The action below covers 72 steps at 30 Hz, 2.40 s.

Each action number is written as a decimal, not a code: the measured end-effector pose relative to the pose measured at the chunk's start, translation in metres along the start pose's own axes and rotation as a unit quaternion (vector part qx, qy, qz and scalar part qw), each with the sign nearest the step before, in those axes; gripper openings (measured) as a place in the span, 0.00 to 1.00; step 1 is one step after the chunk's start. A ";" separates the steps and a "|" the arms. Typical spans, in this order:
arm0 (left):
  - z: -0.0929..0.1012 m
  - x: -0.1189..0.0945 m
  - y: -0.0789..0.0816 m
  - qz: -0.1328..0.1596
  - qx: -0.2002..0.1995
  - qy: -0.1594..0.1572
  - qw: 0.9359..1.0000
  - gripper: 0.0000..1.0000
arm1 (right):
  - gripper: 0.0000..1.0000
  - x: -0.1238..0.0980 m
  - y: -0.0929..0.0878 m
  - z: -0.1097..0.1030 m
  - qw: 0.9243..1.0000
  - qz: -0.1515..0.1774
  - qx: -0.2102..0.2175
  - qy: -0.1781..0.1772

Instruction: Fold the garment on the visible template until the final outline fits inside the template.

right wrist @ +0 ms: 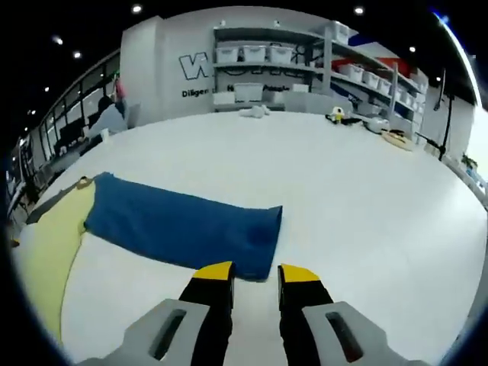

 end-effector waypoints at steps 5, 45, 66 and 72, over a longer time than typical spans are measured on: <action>-0.002 0.001 -0.001 0.001 0.001 0.001 1.000 0.66 | 0.16 0.005 -0.006 -0.004 1.000 -0.010 0.001 -0.012; 0.010 0.001 0.007 0.022 0.003 -0.005 1.000 0.72 | 0.00 -0.046 0.133 -0.123 0.981 0.177 -0.044 0.066; 0.013 -0.005 0.004 0.038 -0.014 0.008 0.999 0.80 | 0.00 -0.045 0.183 -0.306 0.934 0.225 -0.132 0.244; 0.012 -0.005 0.005 0.041 -0.016 0.011 0.999 0.80 | 0.00 -0.037 0.172 -0.351 0.920 0.211 -0.157 0.290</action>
Point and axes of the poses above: the point that each gripper's makers call its tool centre point, and the gripper's own axes: x roughly forward along the fingers, z roughly to its right, y roughly out of its top, the point moved 6 cm from there along -x, roughly backward along the fingers
